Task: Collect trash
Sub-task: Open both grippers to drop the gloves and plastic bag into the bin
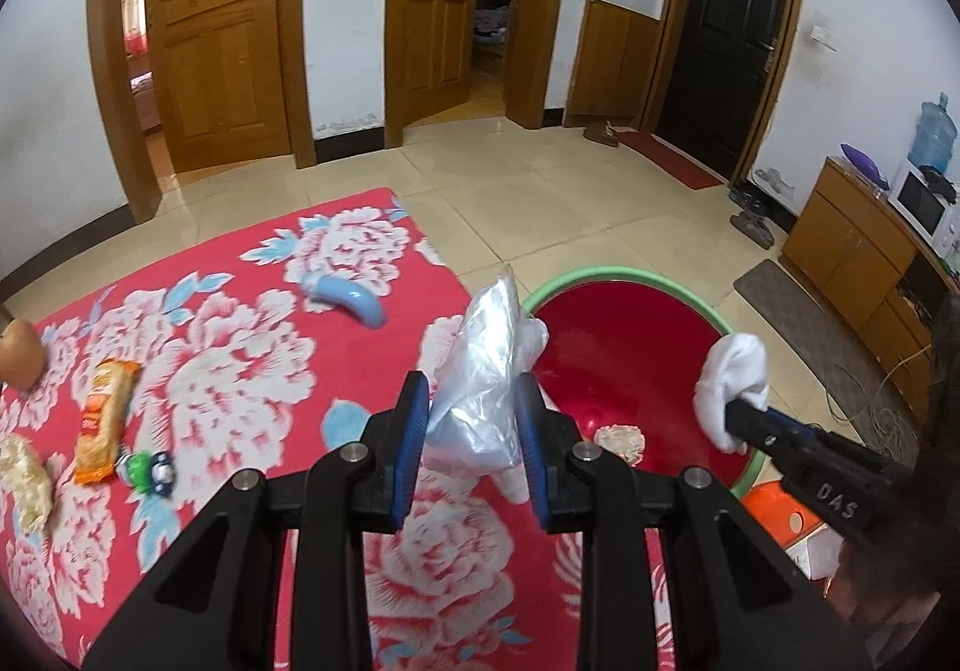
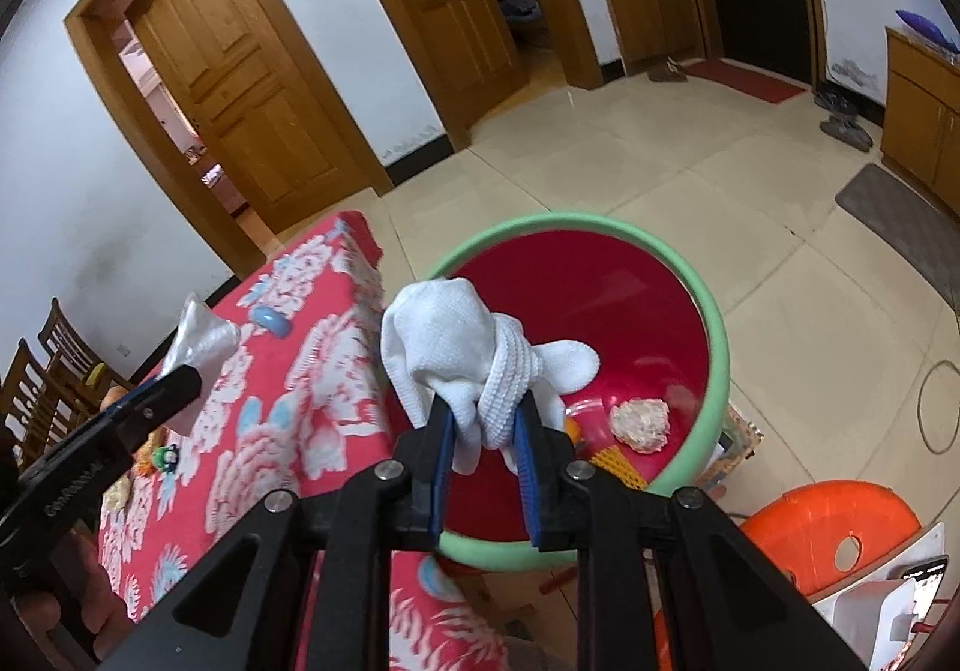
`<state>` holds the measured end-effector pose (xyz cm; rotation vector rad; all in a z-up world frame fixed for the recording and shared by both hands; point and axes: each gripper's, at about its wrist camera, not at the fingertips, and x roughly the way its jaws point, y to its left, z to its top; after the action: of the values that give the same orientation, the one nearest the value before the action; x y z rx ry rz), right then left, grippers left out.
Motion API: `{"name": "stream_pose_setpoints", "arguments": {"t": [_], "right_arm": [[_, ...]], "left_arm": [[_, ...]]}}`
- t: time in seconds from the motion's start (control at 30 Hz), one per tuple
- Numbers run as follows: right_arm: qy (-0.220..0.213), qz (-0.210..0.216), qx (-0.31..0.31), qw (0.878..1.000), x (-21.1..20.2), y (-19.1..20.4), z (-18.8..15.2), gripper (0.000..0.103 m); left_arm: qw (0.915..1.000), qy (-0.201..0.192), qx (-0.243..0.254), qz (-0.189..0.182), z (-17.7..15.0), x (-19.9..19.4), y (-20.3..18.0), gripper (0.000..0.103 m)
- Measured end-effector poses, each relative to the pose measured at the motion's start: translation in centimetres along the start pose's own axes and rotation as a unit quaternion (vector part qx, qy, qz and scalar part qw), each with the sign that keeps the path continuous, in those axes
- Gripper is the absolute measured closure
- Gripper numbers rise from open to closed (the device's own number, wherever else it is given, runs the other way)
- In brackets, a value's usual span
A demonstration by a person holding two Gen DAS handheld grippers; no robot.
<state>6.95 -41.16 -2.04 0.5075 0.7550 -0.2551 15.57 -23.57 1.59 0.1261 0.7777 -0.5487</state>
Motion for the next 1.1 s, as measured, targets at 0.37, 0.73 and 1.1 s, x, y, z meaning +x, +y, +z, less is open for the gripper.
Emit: {"name": "stream_pose_setpoints", "arguments": {"t": [0.37,0.73,1.1], "right_arm": [[0.003,-0.014,0.025,1.000,0.6,-1.8,0.1,0.070],[-0.025,-0.025,0.056,0.998,-1.3,-3.3,0.4,0.058],[-0.029,-0.022,0.060,0.998,-2.0,-3.2,0.4,0.056]], "left_arm": [[0.9993,0.013,0.019,-0.028,0.2,2.5,-2.6,0.074],[0.9964,0.024,0.032,-0.075,0.5,4.6,-5.1,0.073],[0.9964,0.007,0.033,-0.078,0.5,3.0,-5.3,0.053]]}}
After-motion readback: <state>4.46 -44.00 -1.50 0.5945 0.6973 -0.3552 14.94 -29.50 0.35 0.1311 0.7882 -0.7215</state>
